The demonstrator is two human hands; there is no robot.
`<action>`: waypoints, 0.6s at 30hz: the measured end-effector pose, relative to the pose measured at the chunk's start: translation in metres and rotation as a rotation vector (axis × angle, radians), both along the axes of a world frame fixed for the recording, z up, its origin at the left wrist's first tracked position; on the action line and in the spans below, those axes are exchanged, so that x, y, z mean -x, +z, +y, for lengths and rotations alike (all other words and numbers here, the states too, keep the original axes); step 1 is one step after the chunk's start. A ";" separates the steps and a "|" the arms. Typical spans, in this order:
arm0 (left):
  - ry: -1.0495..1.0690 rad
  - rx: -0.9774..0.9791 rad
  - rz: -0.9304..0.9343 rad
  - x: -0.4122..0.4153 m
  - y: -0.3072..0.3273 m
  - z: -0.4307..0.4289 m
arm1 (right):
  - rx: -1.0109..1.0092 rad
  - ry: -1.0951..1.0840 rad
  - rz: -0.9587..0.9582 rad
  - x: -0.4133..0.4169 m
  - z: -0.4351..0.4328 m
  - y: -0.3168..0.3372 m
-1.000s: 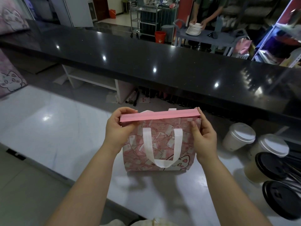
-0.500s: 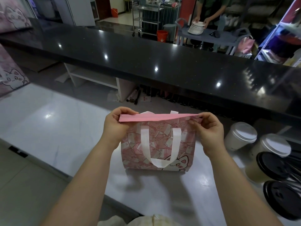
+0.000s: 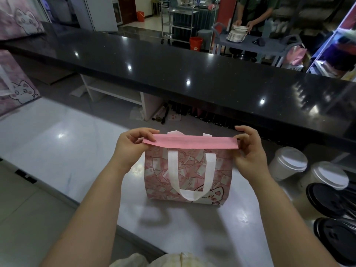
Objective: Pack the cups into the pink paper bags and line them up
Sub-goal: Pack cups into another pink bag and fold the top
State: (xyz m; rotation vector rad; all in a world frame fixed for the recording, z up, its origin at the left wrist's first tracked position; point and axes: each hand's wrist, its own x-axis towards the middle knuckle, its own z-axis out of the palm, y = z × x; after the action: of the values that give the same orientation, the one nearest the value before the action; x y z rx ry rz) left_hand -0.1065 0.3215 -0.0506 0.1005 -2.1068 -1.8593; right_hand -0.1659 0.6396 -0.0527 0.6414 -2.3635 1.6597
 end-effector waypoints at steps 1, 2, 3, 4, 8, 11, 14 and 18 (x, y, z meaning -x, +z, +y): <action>0.001 0.022 -0.009 0.000 0.000 -0.001 | -0.070 0.029 0.050 0.000 0.000 0.000; 0.002 0.051 -0.018 -0.001 0.000 -0.003 | -0.122 0.052 0.089 0.001 0.000 0.001; 0.003 0.086 -0.027 -0.001 0.000 -0.005 | -0.171 0.060 0.139 0.002 0.000 0.001; 0.001 0.126 -0.034 -0.002 -0.001 -0.008 | -0.216 0.056 0.198 0.003 0.000 0.001; 0.005 0.305 -0.024 -0.007 0.000 -0.008 | -0.305 0.012 0.339 0.004 0.000 -0.001; 0.046 0.402 0.004 -0.010 0.002 -0.005 | -0.284 0.025 0.276 0.003 0.007 0.000; 0.054 0.451 0.030 -0.014 0.003 -0.004 | -0.253 0.043 0.187 -0.002 0.013 0.005; 0.042 0.430 0.135 -0.018 0.006 0.008 | -0.072 -0.052 0.037 -0.010 0.001 0.009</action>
State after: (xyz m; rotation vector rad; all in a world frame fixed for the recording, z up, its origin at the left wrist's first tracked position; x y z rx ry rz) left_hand -0.0886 0.3293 -0.0442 -0.0798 -2.3314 -1.3116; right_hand -0.1555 0.6404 -0.0440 0.6123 -2.4026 1.5350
